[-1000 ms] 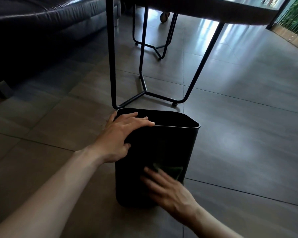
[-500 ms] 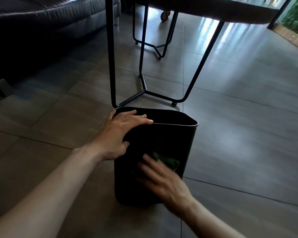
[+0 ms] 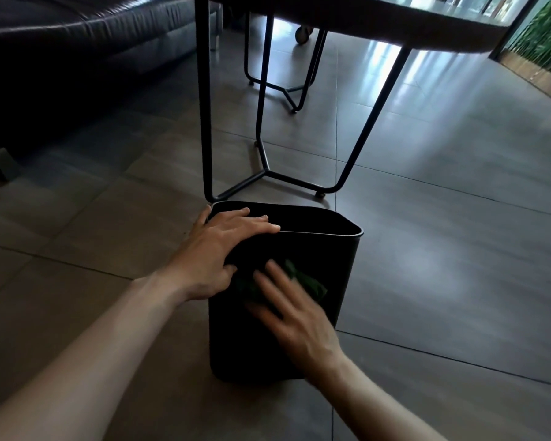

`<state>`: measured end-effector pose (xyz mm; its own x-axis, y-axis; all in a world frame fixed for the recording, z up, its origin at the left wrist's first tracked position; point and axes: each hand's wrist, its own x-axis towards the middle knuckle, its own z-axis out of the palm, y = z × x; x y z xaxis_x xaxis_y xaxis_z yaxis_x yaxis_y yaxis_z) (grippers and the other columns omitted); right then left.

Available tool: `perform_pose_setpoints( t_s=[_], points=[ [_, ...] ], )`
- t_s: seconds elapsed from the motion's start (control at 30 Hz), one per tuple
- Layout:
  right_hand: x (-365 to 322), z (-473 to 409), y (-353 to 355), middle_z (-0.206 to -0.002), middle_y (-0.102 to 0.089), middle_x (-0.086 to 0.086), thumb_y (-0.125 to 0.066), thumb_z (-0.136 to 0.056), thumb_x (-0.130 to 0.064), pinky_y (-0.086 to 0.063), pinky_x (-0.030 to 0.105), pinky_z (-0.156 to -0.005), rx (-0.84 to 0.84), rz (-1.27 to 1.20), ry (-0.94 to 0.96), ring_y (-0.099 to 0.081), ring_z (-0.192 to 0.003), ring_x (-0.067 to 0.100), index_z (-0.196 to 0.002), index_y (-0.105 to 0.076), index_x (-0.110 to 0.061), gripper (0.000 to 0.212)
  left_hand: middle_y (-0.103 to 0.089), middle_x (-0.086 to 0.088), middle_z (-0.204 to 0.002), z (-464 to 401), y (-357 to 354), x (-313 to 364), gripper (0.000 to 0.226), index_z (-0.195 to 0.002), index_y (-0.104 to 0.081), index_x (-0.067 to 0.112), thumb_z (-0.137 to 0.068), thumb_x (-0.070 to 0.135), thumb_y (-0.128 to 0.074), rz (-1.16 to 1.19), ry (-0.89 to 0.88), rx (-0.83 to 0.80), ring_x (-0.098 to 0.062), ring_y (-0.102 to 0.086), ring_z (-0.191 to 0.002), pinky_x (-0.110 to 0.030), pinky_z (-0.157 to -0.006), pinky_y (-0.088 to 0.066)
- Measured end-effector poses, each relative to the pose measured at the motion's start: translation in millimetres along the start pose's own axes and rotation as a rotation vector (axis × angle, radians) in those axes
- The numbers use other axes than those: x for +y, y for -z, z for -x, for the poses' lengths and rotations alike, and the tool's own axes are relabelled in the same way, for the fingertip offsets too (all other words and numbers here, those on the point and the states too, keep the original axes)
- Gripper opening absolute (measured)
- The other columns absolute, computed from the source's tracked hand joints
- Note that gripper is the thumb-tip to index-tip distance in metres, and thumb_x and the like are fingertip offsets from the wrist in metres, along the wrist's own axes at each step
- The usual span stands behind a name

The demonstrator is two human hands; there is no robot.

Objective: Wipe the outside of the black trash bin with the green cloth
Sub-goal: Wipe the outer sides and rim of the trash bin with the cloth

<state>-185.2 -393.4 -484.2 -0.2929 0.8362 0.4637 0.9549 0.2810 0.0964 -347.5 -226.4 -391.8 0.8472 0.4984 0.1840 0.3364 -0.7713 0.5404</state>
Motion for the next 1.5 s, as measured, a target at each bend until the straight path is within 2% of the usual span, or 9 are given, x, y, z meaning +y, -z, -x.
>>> perform_pose_setpoints(
  t_s=[0.13, 0.27, 0.4, 0.63, 0.87, 1.03, 1.13, 1.33, 1.5],
  points=[
    [-2, 35, 1, -0.157, -0.049, 0.008, -0.049, -0.102, -0.023, -0.042, 0.046, -0.117, -0.262, 0.095, 0.289, -0.023, -0.155, 0.034, -0.129, -0.065, -0.031, 0.033, -0.035, 0.031, -0.152, 1, 0, 1, 0.099, -0.144, -0.039, 0.054, -0.069, -0.004, -0.067, -0.003, -0.004, 0.005, 0.001, -0.014, -0.152, -0.050, -0.125, 0.003],
    [24, 8, 21, -0.162, -0.041, 0.013, -0.064, -0.099, -0.024, -0.038, 0.051, -0.120, -0.036, 0.022, -0.044, -0.028, -0.155, 0.036, -0.144, -0.053, -0.028, 0.047, -0.037, 0.029, -0.154, 2, 1, 1, 0.098, -0.144, -0.038, 0.055, -0.069, -0.002, -0.065, -0.009, -0.007, 0.003, 0.000, -0.015, -0.152, -0.051, -0.125, 0.002],
    [32, -20, 27, -0.168, -0.027, 0.010, -0.058, -0.101, -0.033, -0.031, 0.056, -0.122, 0.076, 0.078, -0.251, -0.017, -0.158, 0.037, -0.158, -0.035, -0.027, 0.062, -0.039, 0.029, -0.153, 2, 1, 3, 0.094, -0.144, -0.038, 0.055, -0.071, 0.001, -0.063, -0.011, -0.007, 0.002, -0.003, -0.020, -0.151, -0.055, -0.124, -0.006],
    [2, 47, 4, -0.160, -0.045, 0.007, -0.048, -0.097, -0.023, -0.047, 0.050, -0.112, -0.249, 0.223, 0.214, -0.028, -0.153, 0.038, -0.145, -0.052, -0.031, 0.048, -0.036, 0.033, -0.153, 5, -1, 3, 0.098, -0.145, -0.036, 0.055, -0.070, 0.000, -0.067, -0.035, -0.007, -0.004, 0.000, -0.019, -0.150, -0.048, -0.123, -0.007],
    [36, -20, 36, -0.164, -0.034, 0.010, -0.058, -0.103, -0.026, -0.033, 0.053, -0.122, 0.120, 0.085, -0.255, -0.023, -0.157, 0.037, -0.152, -0.048, -0.025, 0.049, -0.040, 0.029, -0.152, 3, 0, 5, 0.091, -0.143, -0.039, 0.053, -0.072, 0.003, -0.064, -0.031, 0.005, 0.009, -0.006, -0.025, -0.149, -0.052, -0.122, -0.011],
    [6, 18, 10, -0.153, -0.054, 0.010, -0.053, -0.100, -0.022, -0.044, 0.052, -0.115, -0.086, 0.162, 0.083, -0.038, -0.149, 0.038, -0.138, -0.059, -0.027, 0.039, -0.038, 0.032, -0.152, 2, 1, 6, 0.097, -0.144, -0.037, 0.055, -0.069, 0.000, -0.065, -0.053, 0.023, 0.007, -0.003, -0.022, -0.149, -0.050, -0.123, -0.008],
    [-2, 41, 6, -0.151, -0.056, 0.006, -0.051, -0.100, -0.021, -0.046, 0.047, -0.113, -0.209, 0.177, 0.241, -0.032, -0.151, 0.036, -0.134, -0.063, -0.030, 0.037, -0.037, 0.032, -0.152, 5, 0, 5, 0.096, -0.145, -0.037, 0.054, -0.070, 0.003, -0.067, -0.050, 0.015, 0.002, -0.001, -0.021, -0.149, -0.050, -0.123, -0.008],
    [27, -4, 34, -0.162, -0.041, 0.009, -0.044, -0.108, -0.027, -0.041, 0.047, -0.117, 0.091, 0.031, -0.235, -0.025, -0.156, 0.033, -0.147, -0.055, -0.025, 0.041, -0.039, 0.029, -0.152, 3, 0, 10, 0.090, -0.144, -0.036, 0.054, -0.068, 0.032, -0.079, -0.096, 0.030, 0.010, -0.004, -0.023, -0.149, -0.051, -0.122, -0.013],
    [18, 14, 21, -0.162, -0.041, 0.010, -0.055, -0.101, -0.025, -0.048, 0.054, -0.111, 0.026, 0.052, -0.191, -0.029, -0.155, 0.035, -0.149, -0.054, -0.023, 0.048, -0.041, 0.027, -0.150, 3, -5, 12, 0.088, -0.142, -0.035, 0.054, -0.067, 0.042, -0.080, -0.159, 0.023, 0.071, -0.006, -0.027, -0.147, -0.053, -0.119, -0.021]
  ],
)
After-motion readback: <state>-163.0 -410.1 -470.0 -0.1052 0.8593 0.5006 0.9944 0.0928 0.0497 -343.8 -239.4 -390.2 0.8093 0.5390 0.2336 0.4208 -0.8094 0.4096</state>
